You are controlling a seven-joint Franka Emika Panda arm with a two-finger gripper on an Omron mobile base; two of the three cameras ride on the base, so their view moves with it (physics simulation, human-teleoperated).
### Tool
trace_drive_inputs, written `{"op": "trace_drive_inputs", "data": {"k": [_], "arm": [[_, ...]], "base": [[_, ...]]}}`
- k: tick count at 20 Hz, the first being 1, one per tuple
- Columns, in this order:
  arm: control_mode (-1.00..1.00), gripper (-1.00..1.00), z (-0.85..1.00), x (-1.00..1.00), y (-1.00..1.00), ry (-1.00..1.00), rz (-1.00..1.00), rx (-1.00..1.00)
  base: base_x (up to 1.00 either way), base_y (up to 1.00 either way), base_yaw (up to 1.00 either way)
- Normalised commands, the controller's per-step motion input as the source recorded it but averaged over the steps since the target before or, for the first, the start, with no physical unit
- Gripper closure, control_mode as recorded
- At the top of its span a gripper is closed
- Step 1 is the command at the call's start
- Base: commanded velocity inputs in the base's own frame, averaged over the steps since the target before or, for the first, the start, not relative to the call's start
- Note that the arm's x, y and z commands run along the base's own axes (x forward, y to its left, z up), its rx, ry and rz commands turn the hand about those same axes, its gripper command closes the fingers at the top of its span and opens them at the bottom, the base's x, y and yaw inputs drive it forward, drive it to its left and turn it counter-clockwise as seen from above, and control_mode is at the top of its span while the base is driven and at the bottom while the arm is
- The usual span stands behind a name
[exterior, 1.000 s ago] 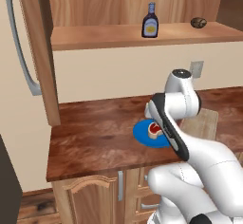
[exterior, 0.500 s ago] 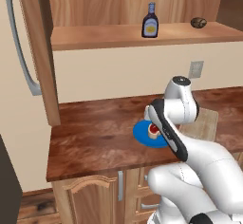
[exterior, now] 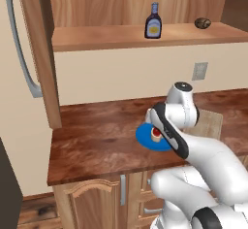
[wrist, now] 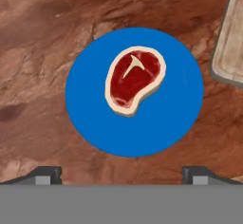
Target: Pick the steak from the plate and place it on the cutting board. Then pick the condiment bottle from the cabinet and place it next to the cutting board.
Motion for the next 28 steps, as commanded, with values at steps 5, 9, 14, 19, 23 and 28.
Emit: {"op": "trace_drive_inputs", "data": {"k": [5,9,14,19,23,28], "arm": [[-1.00,-1.00,-0.21,0.27,0.00,0.00,-0.01,0.01],[-1.00,-1.00,-0.23,0.25,-0.01,0.00,-0.02,0.00],[-1.00,-1.00,-0.23,0.21,-0.06,0.00,-0.01,0.00],[-1.00,-1.00,-0.23,0.13,-0.08,0.00,-0.01,0.00],[-1.00,-1.00,-0.25,0.15,-0.01,0.00,0.00,0.00],[-1.00,-1.00,-0.21,0.16,0.00,0.00,0.00,0.01]], "base": [[0.00,0.00,0.00],[0.00,0.00,0.00],[0.00,0.00,0.00],[0.00,0.00,0.00],[0.00,0.00,0.00],[0.00,0.00,0.00]]}}
